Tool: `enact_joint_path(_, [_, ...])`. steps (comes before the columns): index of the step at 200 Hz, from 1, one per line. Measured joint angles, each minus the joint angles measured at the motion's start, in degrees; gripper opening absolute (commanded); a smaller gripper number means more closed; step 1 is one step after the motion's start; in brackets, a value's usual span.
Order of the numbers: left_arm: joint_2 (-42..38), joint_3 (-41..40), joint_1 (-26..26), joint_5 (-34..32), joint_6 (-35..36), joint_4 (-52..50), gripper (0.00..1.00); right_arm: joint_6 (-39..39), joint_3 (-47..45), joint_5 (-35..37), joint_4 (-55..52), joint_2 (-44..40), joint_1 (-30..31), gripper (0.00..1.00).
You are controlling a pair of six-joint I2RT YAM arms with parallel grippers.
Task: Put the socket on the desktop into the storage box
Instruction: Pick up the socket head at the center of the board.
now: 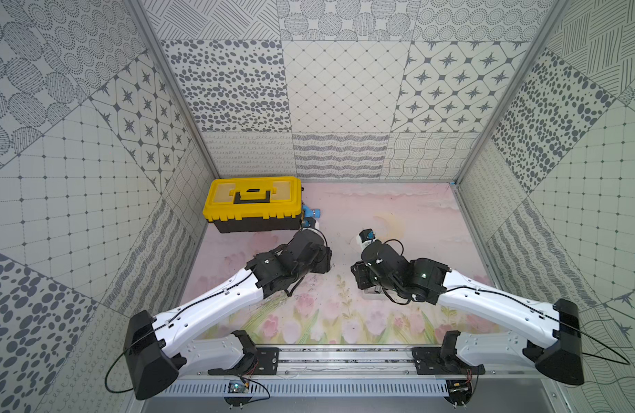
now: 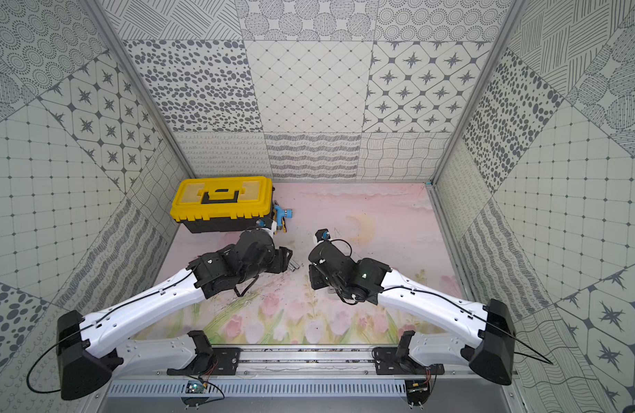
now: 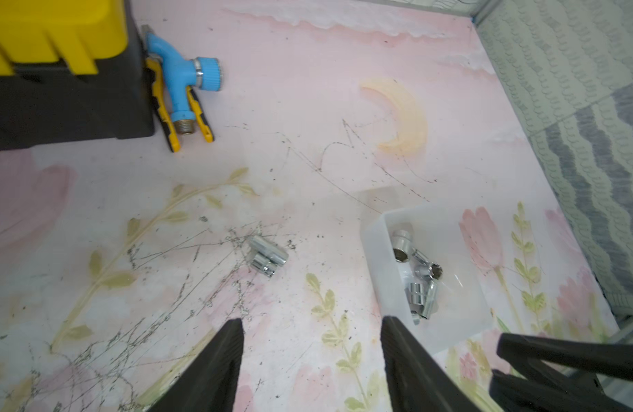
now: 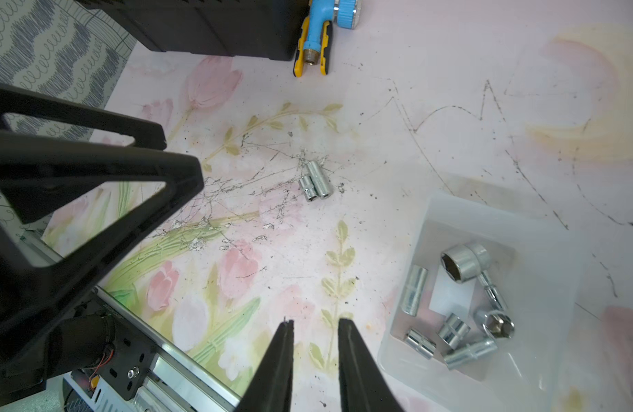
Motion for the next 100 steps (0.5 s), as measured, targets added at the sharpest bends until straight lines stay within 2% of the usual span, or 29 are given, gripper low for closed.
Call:
enact_joint_path(47, [-4.9,-6.6,6.8,2.8,-5.3,-0.7,0.61,-3.1,8.2,-3.5,2.8,13.0,-1.0,0.25])
enact_joint_path(84, [-7.6,-10.2,9.8,5.2,-7.6,-0.8,0.59,-4.5,12.5,-8.5,3.9,21.9,-5.9,0.25])
enact_joint_path(100, [-8.8,-11.4,10.8,6.0,-8.2,-0.8,0.58,-5.0,14.6,-9.9,4.1,26.1,-7.7,0.29])
